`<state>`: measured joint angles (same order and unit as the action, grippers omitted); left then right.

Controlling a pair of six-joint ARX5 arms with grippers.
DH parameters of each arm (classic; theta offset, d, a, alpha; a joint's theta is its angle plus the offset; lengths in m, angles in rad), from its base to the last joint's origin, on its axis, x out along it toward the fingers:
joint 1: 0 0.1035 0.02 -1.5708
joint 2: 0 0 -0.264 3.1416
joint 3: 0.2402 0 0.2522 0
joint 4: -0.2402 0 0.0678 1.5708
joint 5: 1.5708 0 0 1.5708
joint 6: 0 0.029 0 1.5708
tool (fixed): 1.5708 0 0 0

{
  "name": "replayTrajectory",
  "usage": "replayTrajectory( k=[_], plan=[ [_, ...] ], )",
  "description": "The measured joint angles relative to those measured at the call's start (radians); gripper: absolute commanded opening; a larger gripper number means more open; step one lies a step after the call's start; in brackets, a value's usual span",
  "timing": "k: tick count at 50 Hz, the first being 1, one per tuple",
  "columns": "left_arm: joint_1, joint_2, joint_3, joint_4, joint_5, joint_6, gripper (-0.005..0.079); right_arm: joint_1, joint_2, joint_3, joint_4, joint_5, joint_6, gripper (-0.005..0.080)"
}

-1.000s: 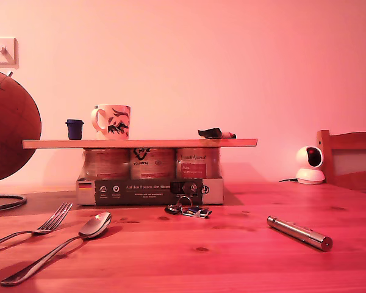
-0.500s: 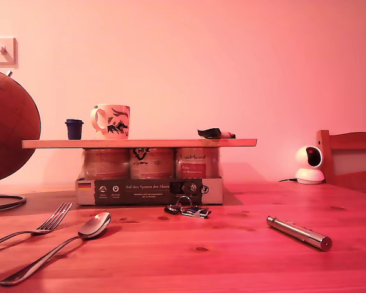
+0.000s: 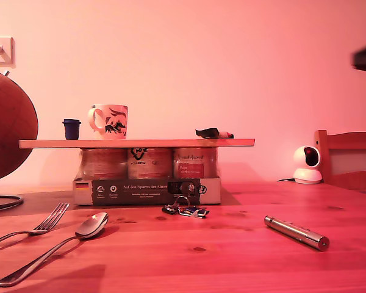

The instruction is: Slide the metallic fork to the right

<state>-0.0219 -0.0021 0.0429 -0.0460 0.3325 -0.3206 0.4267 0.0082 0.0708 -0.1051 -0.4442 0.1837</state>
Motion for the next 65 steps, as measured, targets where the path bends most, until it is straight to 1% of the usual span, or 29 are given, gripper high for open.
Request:
replayTrajectory(
  k=[5, 11, 19, 21, 23, 25, 26, 28, 30, 34, 35, 36, 37, 40, 41, 44, 47, 55, 65],
  plan=[
    [-0.001, 0.027, 0.023, -0.048, 0.006, -0.001, -0.0023, 0.085, 0.000, 0.005, -0.057, 0.027, -0.028, -0.0012],
    [-0.013, 0.138, 0.082, -0.130, 0.007, -0.004, -0.0023, 0.168, 0.000, 0.005, -0.140, 0.109, -0.049, -0.0012],
    [-0.036, 0.327, 0.178, -0.179, 0.006, 0.000, -0.0023, 0.227, 0.000, 0.005, -0.159, 0.180, -0.051, -0.0012],
    [-0.042, 0.377, 0.205, -0.184, 0.006, 0.047, -0.0022, 0.236, 0.000, 0.005, -0.159, 0.195, -0.052, -0.0012],
    [-0.047, 0.426, 0.233, -0.195, 0.006, 0.047, -0.0021, 0.243, 0.000, 0.005, -0.159, 0.206, -0.052, -0.0012],
    [-0.052, 0.482, 0.266, -0.215, 0.006, 0.101, -0.0019, 0.246, 0.000, 0.005, -0.159, 0.214, -0.052, -0.0012],
    [-0.055, 0.511, 0.283, -0.226, 0.006, 0.101, -0.0012, 0.248, 0.000, 0.005, -0.159, 0.217, -0.053, -0.0012],
    [-0.060, 0.571, 0.316, -0.244, 0.006, 0.137, 0.0013, 0.249, 0.000, 0.005, -0.159, 0.219, -0.053, -0.0012],
    [-0.064, 0.629, 0.346, -0.257, 0.006, 0.142, 0.0061, 0.249, 0.000, 0.005, -0.159, 0.220, -0.053, -0.0012],
    [-0.073, 0.749, 0.397, -0.269, 0.004, 0.152, 0.0211, 0.249, 0.000, 0.005, -0.159, 0.224, -0.053, -0.0012],
    [-0.076, 0.777, 0.406, -0.269, 0.001, 0.210, 0.0248, 0.249, 0.000, 0.005, -0.159, 0.224, -0.053, -0.0012],
    [-0.077, 0.803, 0.414, -0.270, -0.001, 0.220, 0.0280, 0.249, 0.000, 0.005, -0.159, 0.224, -0.053, -0.0012],
    [-0.077, 0.826, 0.422, -0.272, -0.009, 0.248, 0.0305, 0.249, 0.000, 0.005, -0.159, 0.224, -0.053, -0.0012],
    [-0.083, 0.886, 0.444, -0.277, -0.034, 0.255, 0.0344, 0.249, 0.000, 0.005, -0.159, 0.224, -0.053, -0.0012],
    [-0.084, 0.904, 0.452, -0.278, -0.043, 0.278, 0.0349, 0.249, 0.000, 0.005, -0.159, 0.224, -0.053, -0.0012],
    [-0.089, 0.958, 0.483, -0.289, -0.069, 0.281, 0.0366, 0.249, 0.000, 0.005, -0.159, 0.224, -0.053, -0.0012],
    [-0.089, 1.014, 0.523, -0.306, -0.084, 0.309, 0.0381, 0.249, 0.000, 0.005, -0.158, 0.234, -0.053, -0.0012],
    [-0.097, 1.172, 0.631, -0.336, -0.101, 0.325, 0.0381, 0.249, 0.000, 0.005, -0.158, 0.250, -0.053, -0.0012],
    [-0.143, 1.325, 0.683, -0.348, -0.149, 0.342, 0.0380, 0.249, 0.000, 0.005, -0.158, 0.266, -0.053, -0.0012]
  ],
)
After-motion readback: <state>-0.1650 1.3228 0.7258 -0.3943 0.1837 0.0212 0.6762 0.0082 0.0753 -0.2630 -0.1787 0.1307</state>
